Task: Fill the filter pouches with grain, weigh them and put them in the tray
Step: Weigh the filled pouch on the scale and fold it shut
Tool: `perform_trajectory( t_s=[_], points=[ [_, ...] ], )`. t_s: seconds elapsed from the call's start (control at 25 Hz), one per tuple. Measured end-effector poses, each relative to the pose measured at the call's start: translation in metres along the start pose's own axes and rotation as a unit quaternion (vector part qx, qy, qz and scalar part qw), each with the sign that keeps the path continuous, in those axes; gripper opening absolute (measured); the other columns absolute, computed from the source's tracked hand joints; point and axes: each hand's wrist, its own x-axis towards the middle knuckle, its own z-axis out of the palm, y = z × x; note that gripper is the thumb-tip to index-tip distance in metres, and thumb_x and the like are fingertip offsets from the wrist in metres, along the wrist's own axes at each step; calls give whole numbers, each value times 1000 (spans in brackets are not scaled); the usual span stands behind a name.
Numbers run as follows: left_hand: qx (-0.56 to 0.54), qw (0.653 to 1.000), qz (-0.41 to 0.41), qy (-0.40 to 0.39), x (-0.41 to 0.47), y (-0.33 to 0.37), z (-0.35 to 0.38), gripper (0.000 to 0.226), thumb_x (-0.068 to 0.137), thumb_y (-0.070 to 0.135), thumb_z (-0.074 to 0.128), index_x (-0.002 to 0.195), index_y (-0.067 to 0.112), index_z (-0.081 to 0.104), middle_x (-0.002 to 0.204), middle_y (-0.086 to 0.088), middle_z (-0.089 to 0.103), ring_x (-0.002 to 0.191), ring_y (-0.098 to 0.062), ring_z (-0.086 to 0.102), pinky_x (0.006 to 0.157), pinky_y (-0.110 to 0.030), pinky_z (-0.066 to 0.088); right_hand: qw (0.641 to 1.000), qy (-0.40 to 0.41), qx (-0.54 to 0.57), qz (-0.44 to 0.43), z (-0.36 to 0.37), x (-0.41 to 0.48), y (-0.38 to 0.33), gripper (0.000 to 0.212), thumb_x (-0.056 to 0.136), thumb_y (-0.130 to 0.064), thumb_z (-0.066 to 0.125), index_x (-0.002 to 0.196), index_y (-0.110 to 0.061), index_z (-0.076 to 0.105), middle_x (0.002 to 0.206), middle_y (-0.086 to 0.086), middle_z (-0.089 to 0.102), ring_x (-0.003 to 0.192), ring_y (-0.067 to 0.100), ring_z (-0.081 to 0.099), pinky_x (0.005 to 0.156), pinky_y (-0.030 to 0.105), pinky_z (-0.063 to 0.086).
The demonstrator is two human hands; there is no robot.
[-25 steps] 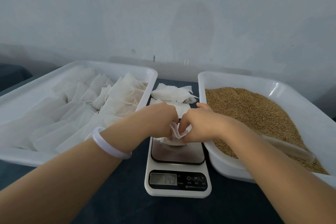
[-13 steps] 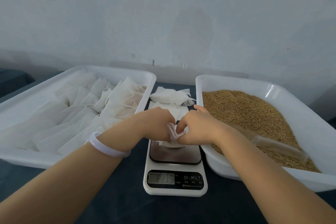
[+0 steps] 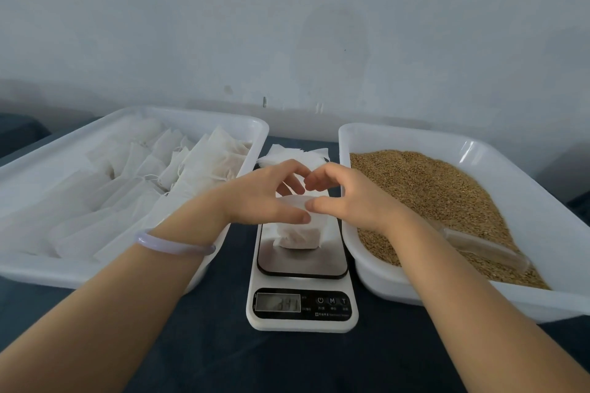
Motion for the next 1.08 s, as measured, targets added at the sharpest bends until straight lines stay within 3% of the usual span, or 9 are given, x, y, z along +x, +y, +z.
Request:
perform_trajectory(
  t_s=[0.16, 0.36, 0.6, 0.76, 0.84, 0.96, 1.08],
  points=[
    [5, 1000, -4, -5, 0, 1, 0, 53, 78, 29, 75, 118, 37, 42, 116, 7, 58, 110, -7, 55, 97, -30, 44, 1000, 7, 5, -4, 1, 0, 1, 24, 80, -22, 69, 101, -26, 59, 106, -15, 61, 104, -1, 54, 84, 13, 38],
    [5, 1000, -5, -16, 0, 1, 1, 53, 78, 28, 75, 118, 35, 42, 112, 7, 62, 107, -11, 58, 98, -35, 44, 1000, 14, -2, -7, 1, 0, 3, 21, 81, -19, 68, 98, -27, 60, 102, -17, 62, 102, -2, 54, 84, 14, 39],
    [3, 1000, -5, -17, 0, 0, 2, 55, 75, 26, 77, 118, 35, 42, 104, 9, 65, 101, -11, 61, 94, -33, 46, 1000, 19, -13, -11, 1, 1, 3, 18, 82, -18, 66, 98, -25, 62, 101, -16, 63, 100, -2, 55, 82, 11, 39],
    [19, 999, -11, -25, 0, 1, 2, 64, 70, 25, 80, 116, 42, 40, 104, 13, 64, 101, -3, 58, 87, -21, 43, 999, 32, -15, -15, 1, 0, 3, 15, 81, -18, 66, 95, -23, 63, 99, -14, 64, 97, -2, 56, 79, 12, 40],
    [26, 999, -14, -29, 0, 0, 1, 63, 71, 19, 78, 115, 43, 40, 92, 17, 66, 87, 4, 59, 76, -15, 43, 999, 36, -17, -17, 2, -1, 2, 12, 81, -22, 69, 91, -25, 62, 96, -13, 64, 93, -2, 57, 79, 15, 41],
    [10, 1000, -8, -9, 2, -1, 1, 43, 79, 5, 66, 110, 31, 50, 52, 20, 58, 50, 3, 50, 50, -7, 35, 997, 65, -15, -47, 2, -3, 0, 13, 79, -30, 72, 82, -26, 61, 86, -12, 64, 85, 2, 59, 81, 19, 45],
    [-41, 998, -11, 35, 3, -2, 1, 30, 79, 7, 70, 97, 27, 58, 43, 18, 50, 42, 0, 44, 45, -7, 33, 995, 58, 10, -78, 1, -6, -2, 13, 78, -36, 72, 77, -27, 62, 79, -15, 63, 84, 3, 58, 83, 19, 44]
  ],
)
